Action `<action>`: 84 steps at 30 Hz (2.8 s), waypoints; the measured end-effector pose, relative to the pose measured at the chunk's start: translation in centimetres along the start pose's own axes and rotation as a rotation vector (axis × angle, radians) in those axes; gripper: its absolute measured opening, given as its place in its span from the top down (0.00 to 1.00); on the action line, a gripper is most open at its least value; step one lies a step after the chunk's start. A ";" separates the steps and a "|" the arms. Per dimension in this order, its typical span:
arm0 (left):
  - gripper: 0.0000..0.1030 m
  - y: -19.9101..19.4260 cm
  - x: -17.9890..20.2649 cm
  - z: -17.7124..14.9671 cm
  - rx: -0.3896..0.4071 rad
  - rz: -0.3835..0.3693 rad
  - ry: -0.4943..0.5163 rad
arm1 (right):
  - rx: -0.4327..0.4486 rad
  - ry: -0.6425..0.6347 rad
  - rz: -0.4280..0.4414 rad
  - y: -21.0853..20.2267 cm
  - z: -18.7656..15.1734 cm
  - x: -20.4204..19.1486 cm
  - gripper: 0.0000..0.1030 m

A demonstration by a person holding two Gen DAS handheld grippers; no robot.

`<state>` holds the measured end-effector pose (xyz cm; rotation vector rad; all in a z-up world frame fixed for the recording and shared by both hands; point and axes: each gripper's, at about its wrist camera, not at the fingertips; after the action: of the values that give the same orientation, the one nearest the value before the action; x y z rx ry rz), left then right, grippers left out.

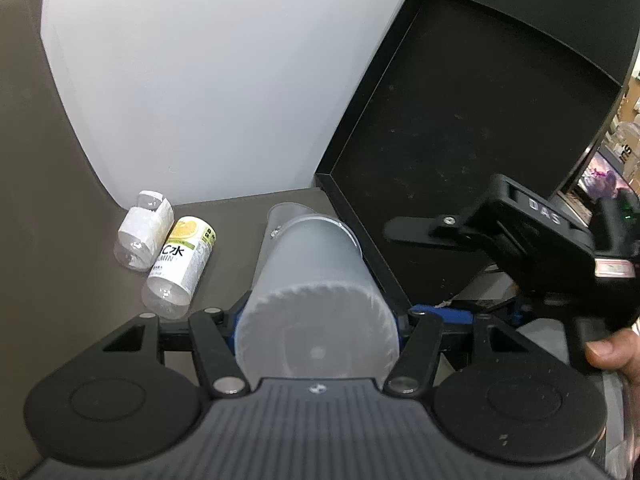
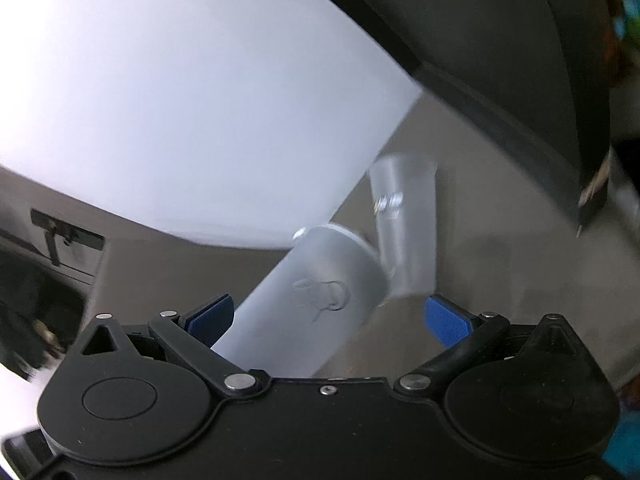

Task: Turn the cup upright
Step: 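Grasp the cup's base end with the right gripper while the left gripper holds it, then open the left gripper while the right gripper turns the cup rim-up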

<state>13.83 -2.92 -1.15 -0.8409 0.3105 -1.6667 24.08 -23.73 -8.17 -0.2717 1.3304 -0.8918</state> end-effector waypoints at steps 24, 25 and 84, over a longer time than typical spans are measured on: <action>0.41 -2.8 1.4 -3.6 -0.003 -0.102 -0.066 | -0.187 0.287 0.135 3.0 -4.0 1.9 0.00; 0.41 -3.0 1.4 -3.8 -0.005 -0.106 -0.067 | -0.190 0.291 0.136 3.0 -4.0 2.0 0.00; 0.38 -5.4 -1.6 -1.1 -0.062 0.048 -0.052 | 0.300 -0.678 -0.230 -0.9 -8.1 -6.6 0.30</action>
<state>9.14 -0.19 0.80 -0.9140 0.3454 -1.5948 16.45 -17.26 -4.94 -0.4504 0.5368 -1.0545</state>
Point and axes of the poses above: each gripper's, at about its wrist camera, not at the fingertips, and y roughly the way its jaws point, x to its right, z to its top, and after that the axes turned 9 degrees about -z, right-handed
